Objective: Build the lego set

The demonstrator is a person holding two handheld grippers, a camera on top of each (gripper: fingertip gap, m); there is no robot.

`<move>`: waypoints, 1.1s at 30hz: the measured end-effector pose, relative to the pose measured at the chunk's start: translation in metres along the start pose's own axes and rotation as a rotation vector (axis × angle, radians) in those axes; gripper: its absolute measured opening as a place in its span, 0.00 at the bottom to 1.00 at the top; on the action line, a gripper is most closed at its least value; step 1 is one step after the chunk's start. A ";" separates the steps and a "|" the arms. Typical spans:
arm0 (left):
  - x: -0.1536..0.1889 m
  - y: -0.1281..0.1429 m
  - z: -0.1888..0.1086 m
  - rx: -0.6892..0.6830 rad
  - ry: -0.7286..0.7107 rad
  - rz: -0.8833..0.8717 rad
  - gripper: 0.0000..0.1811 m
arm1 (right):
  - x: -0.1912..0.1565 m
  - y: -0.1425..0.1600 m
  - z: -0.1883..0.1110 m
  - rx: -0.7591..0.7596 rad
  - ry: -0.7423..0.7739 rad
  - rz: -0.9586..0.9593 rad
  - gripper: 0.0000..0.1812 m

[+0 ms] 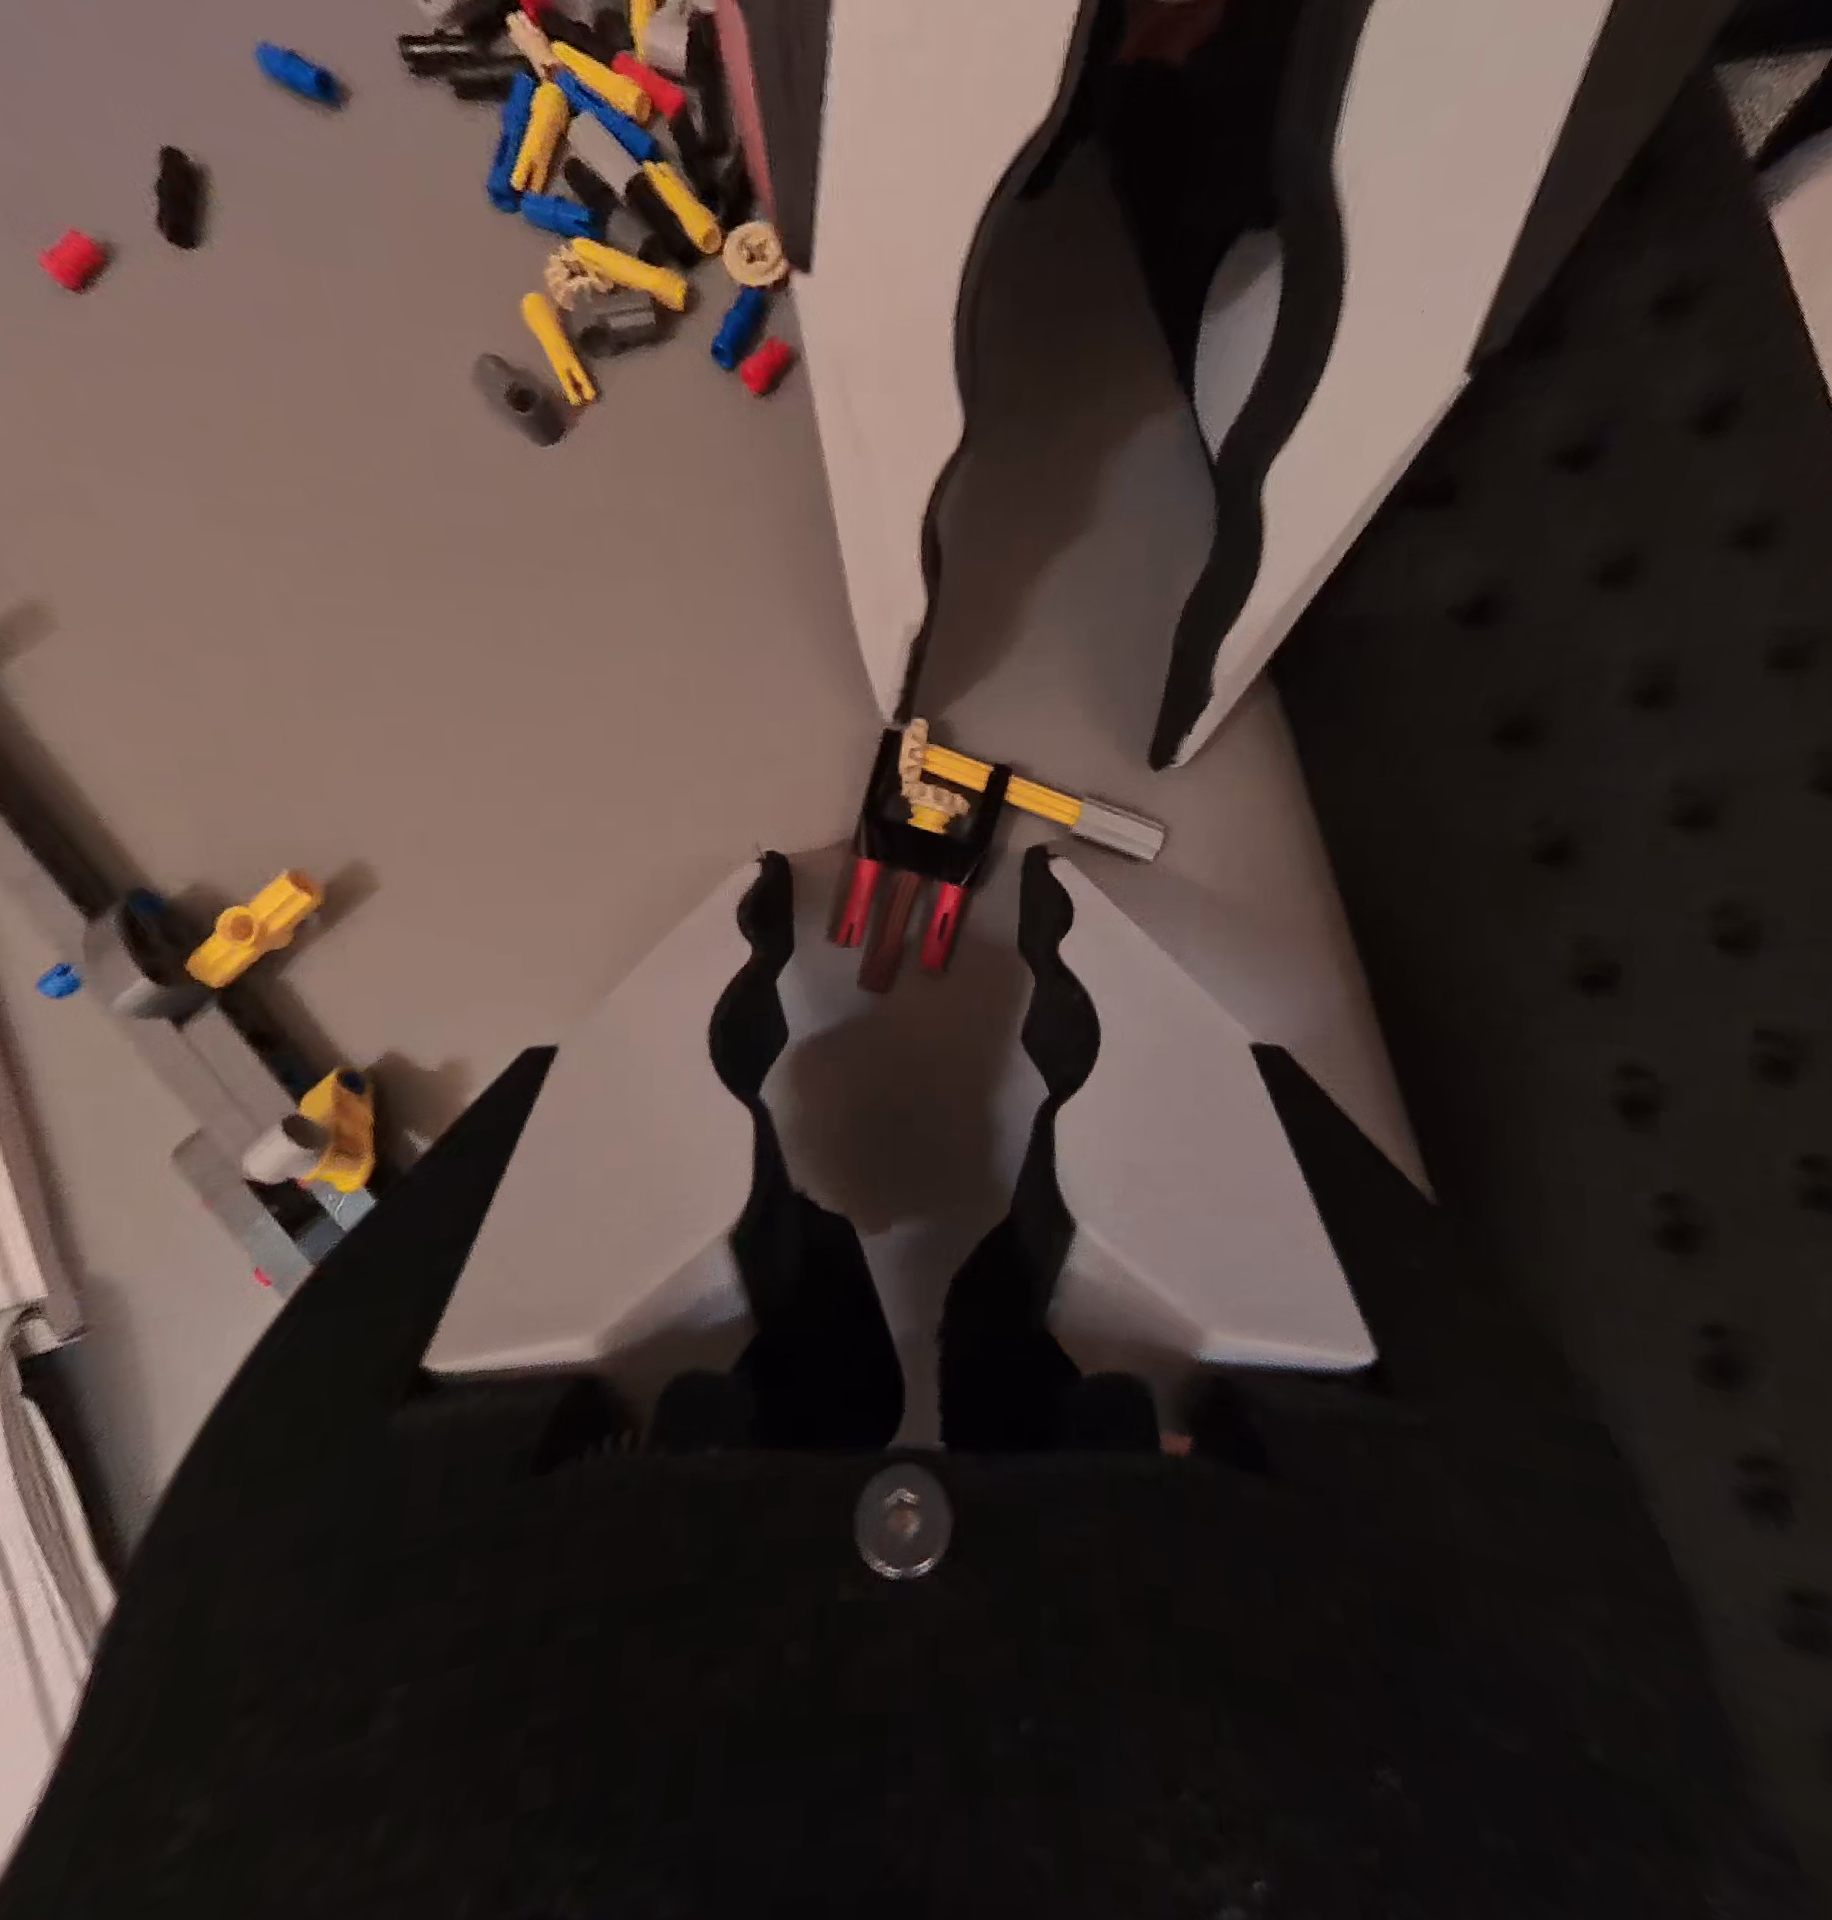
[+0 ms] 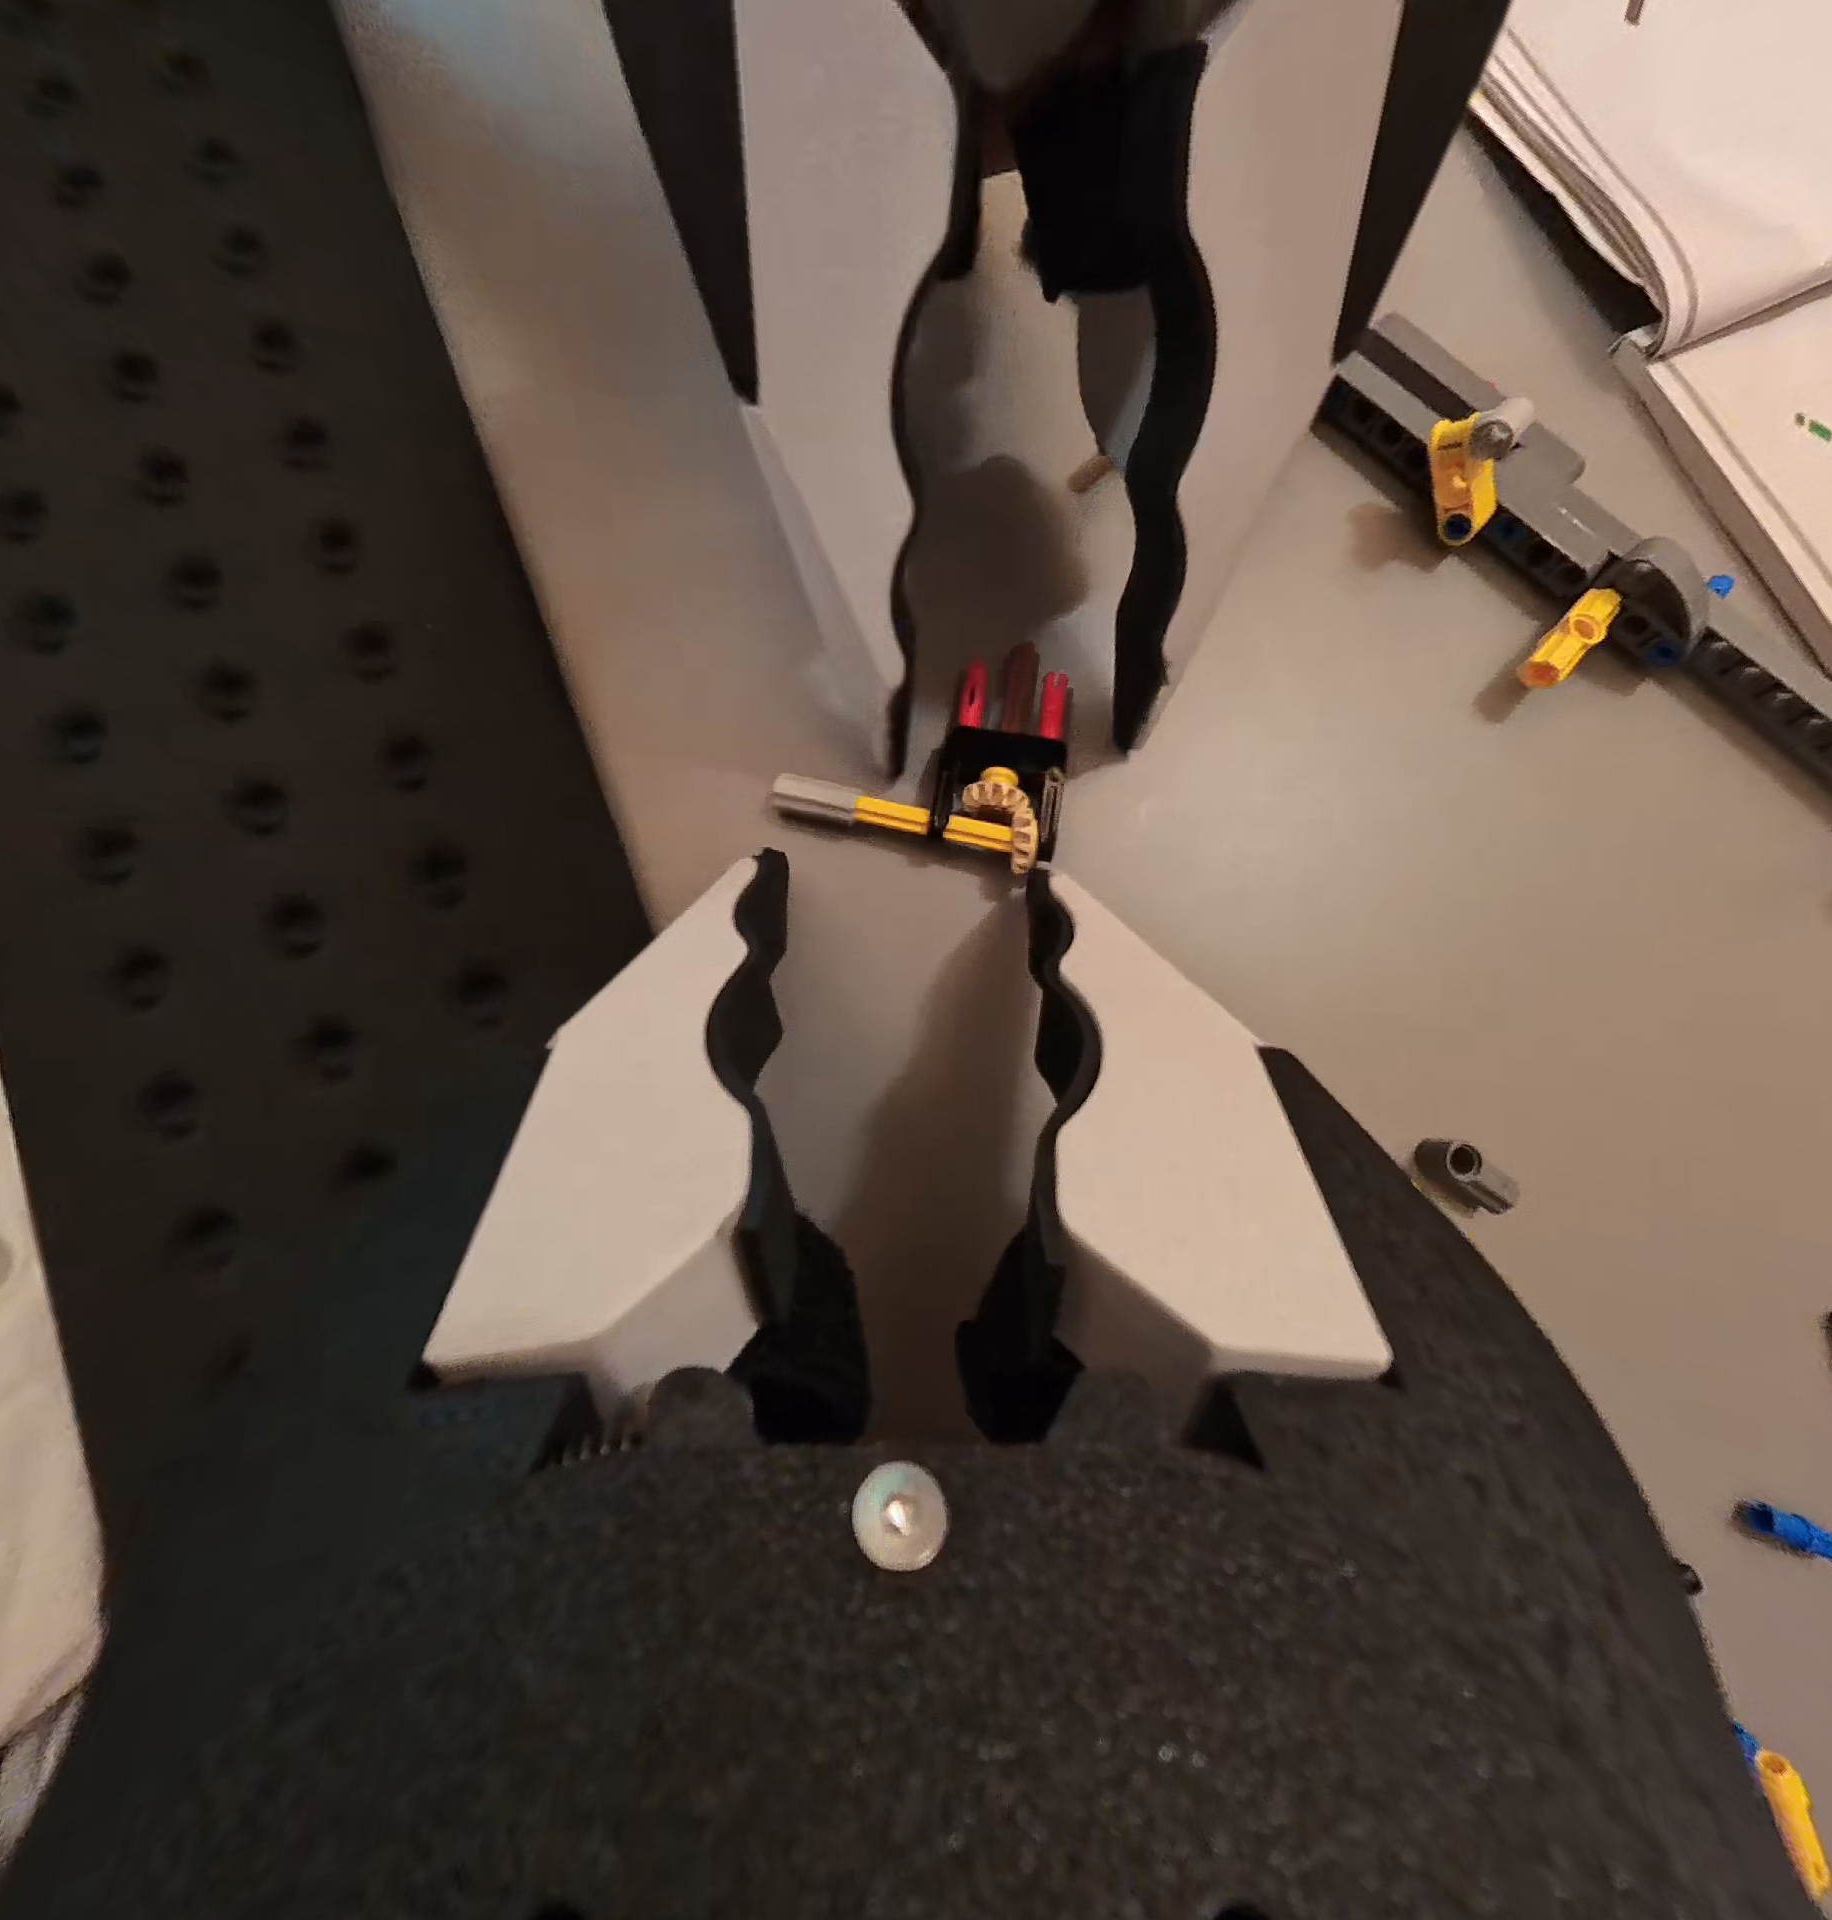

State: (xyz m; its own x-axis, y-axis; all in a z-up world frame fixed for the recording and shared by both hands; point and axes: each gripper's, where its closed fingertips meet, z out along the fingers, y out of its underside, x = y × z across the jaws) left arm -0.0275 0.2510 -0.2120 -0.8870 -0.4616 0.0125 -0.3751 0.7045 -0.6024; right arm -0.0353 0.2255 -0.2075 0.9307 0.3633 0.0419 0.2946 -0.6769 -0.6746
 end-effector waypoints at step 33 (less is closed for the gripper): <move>0.002 -0.005 0.001 0.115 -0.032 -0.182 0.13 | -0.001 -0.005 0.002 0.026 -0.083 0.008 0.41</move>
State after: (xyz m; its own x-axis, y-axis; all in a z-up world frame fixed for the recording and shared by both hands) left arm -0.0272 0.2460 -0.2100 -0.7975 -0.5940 0.1055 -0.4937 0.5421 -0.6800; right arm -0.0378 0.2299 -0.2062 0.9115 0.4106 -0.0242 0.2805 -0.6636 -0.6935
